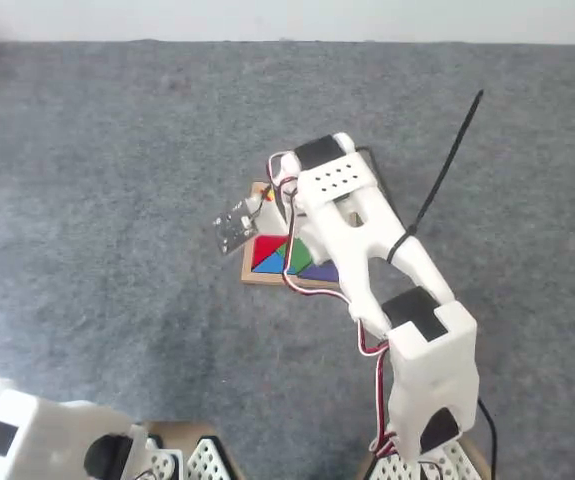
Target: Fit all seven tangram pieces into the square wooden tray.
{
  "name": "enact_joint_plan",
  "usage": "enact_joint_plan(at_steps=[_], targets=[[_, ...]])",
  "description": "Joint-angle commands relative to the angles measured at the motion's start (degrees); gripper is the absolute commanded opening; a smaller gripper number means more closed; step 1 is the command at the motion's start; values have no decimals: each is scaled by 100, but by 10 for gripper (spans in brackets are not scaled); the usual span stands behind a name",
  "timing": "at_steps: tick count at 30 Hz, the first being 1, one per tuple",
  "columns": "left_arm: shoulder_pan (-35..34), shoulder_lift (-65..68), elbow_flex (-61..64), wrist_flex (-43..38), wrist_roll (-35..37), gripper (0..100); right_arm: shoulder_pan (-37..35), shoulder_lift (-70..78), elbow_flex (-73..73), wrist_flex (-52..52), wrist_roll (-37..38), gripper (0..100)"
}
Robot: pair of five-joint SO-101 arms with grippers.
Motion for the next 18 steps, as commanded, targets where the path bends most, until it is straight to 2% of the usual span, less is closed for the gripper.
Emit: enact_joint_plan(at_steps=[1, 10, 18], targets=[[-44, -352, -145, -123, 9, 250, -57, -66, 176, -22, -62, 206], [-44, -352, -145, -123, 9, 250, 4, -57, 985, -1191, -79, 206], [-44, -352, -145, -97, 9, 250, 207, -66, 879, -1279, -79, 206]])
